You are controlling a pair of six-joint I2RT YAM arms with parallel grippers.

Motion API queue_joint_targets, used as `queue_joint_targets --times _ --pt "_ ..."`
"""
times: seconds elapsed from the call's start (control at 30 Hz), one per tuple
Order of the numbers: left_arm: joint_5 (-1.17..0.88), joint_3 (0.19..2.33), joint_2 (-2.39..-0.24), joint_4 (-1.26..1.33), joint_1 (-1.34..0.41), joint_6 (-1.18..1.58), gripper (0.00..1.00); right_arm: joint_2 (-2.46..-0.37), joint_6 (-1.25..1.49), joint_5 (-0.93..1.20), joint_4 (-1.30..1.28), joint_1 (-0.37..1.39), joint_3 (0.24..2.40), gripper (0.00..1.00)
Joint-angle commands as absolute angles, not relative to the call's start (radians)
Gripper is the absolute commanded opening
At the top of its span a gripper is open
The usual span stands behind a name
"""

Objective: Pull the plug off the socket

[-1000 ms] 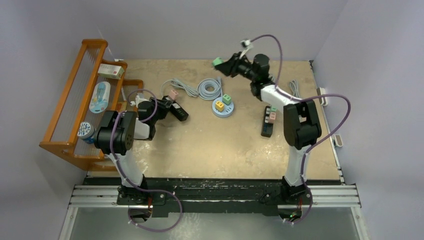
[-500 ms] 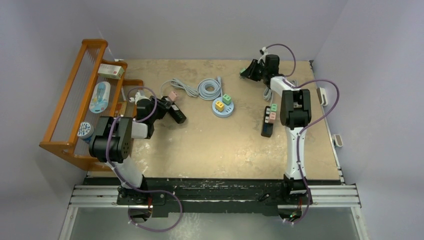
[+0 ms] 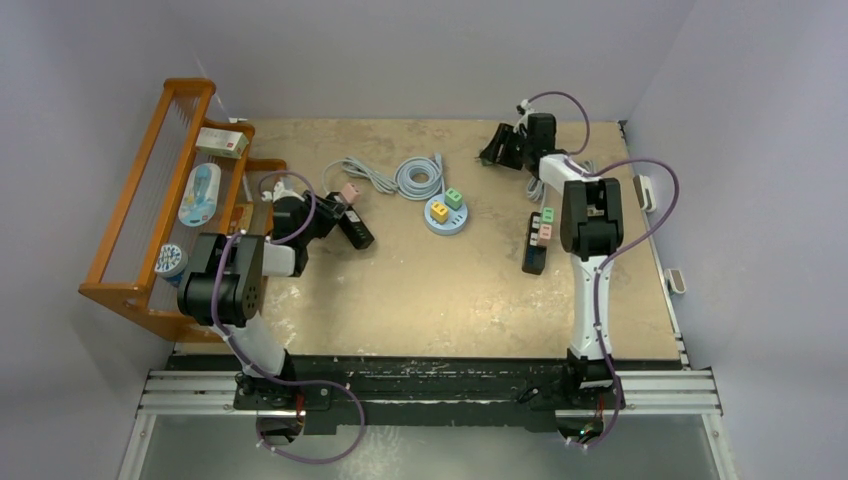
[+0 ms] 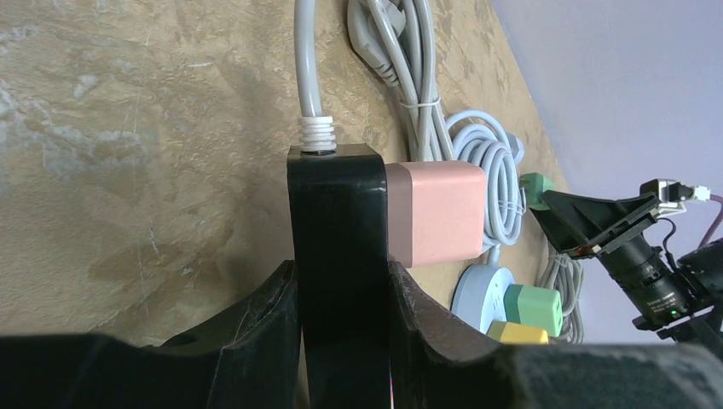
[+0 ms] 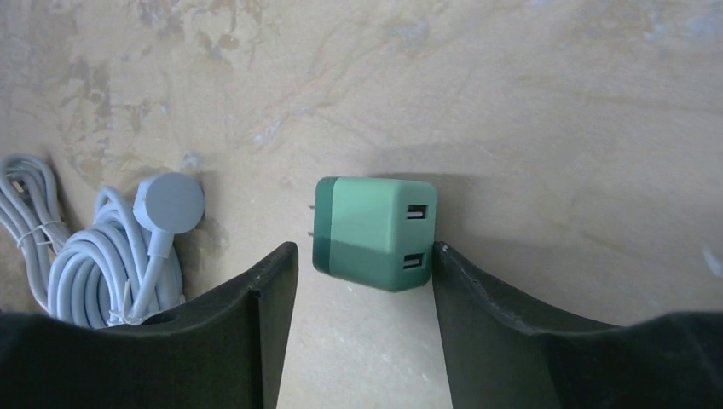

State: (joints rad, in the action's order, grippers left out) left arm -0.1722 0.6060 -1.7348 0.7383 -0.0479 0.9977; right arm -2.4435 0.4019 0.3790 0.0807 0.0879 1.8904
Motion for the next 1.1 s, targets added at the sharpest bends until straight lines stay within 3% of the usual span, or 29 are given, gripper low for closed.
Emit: queue_joint_targets --times 0.0,0.07,0.17,0.3,0.6,0.83,1.07 --pt "-0.225 0.627 -1.677 0.821 -0.052 0.965 0.0 -2.262 0.363 0.29 0.194 0.091 1.82 0.65" --pt "-0.236 0.625 -1.675 0.835 -0.055 0.967 0.0 -2.199 0.345 0.243 0.241 0.111 1.767 0.79" --pt "-0.252 0.62 -1.671 0.854 -0.059 0.967 0.0 -2.106 0.296 0.17 0.324 0.169 1.684 0.84" --pt "-0.255 0.621 -1.667 0.859 -0.073 0.948 0.0 -2.03 0.253 0.192 0.507 0.294 1.564 0.85" --pt "-0.252 0.627 -1.661 0.845 -0.083 0.941 0.0 -2.203 0.392 0.61 0.642 0.442 1.656 0.82" --pt "-0.236 0.632 -1.636 0.808 -0.087 0.913 0.0 -2.301 0.389 0.67 0.54 0.534 1.767 0.81" --pt "-0.239 0.63 -1.647 0.816 -0.092 0.912 0.0 -2.332 0.466 0.735 0.618 0.552 1.757 0.8"
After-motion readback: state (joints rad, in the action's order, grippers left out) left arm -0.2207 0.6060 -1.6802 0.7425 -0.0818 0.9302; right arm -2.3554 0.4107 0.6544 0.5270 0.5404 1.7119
